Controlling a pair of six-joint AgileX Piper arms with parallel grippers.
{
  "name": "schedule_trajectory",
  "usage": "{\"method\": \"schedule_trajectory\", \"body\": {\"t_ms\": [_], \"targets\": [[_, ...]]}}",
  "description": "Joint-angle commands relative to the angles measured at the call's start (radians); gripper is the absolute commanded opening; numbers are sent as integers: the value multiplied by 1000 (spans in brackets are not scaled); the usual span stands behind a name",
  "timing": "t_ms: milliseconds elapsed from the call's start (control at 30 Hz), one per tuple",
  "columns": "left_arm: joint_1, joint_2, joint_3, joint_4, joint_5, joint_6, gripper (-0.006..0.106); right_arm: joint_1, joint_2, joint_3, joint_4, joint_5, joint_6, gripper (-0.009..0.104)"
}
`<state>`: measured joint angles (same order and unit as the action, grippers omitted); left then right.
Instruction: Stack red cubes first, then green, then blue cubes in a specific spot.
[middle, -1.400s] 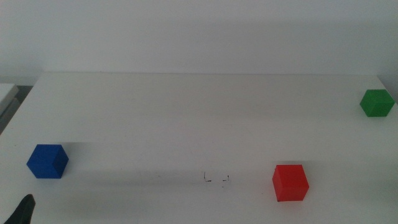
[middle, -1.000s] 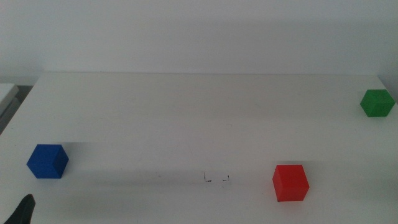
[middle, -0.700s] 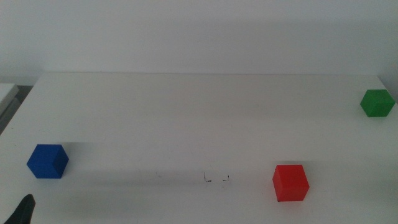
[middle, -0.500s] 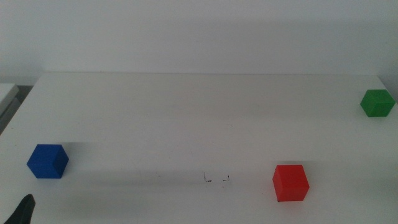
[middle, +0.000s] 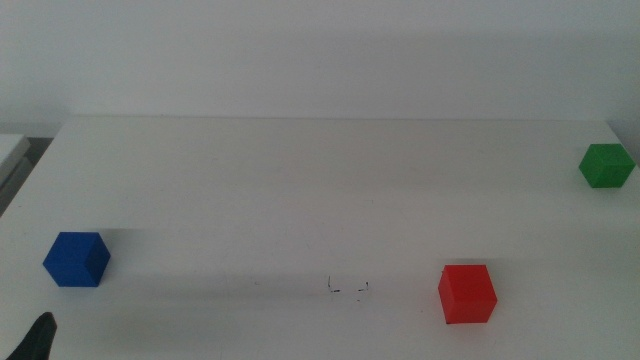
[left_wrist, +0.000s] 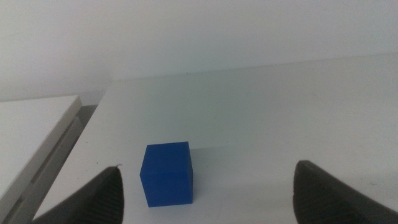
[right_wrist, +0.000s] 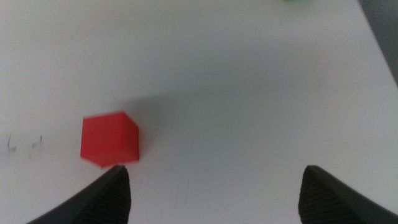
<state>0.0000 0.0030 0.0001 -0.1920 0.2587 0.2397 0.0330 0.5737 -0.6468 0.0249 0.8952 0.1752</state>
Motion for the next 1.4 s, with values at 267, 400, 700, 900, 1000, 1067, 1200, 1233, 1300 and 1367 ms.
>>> {"method": "schedule_trajectory", "body": {"t_ms": [267,400,700,900,1000,1067,1200,1233,1300,1367], "targets": [[0,-3,0,-7,-17,-3,92,-4,93,-108,75,114,-7,78],[0,-3,0,-7,-17,-3,92,-2,169,-172,58,198,-18,78],[0,-3,0,-7,-17,-3,92,277,412,-370,-109,293,153,82],[0,-3,0,-7,-17,-3,92,456,621,-494,-142,326,333,93],[0,-3,0,-7,-17,-3,92,501,729,-560,-146,326,347,93],[0,-3,0,-7,-17,-3,92,524,784,-580,-146,326,352,93],[0,-3,0,-7,-17,-3,92,555,868,-581,-143,318,380,93],[0,-3,0,-7,-17,-3,92,560,888,-581,-143,310,383,93],[0,-3,0,-7,-17,-3,92,569,922,-581,-143,291,393,93],[0,-3,0,-7,-17,-3,92,574,949,-578,-142,260,402,93]]}}
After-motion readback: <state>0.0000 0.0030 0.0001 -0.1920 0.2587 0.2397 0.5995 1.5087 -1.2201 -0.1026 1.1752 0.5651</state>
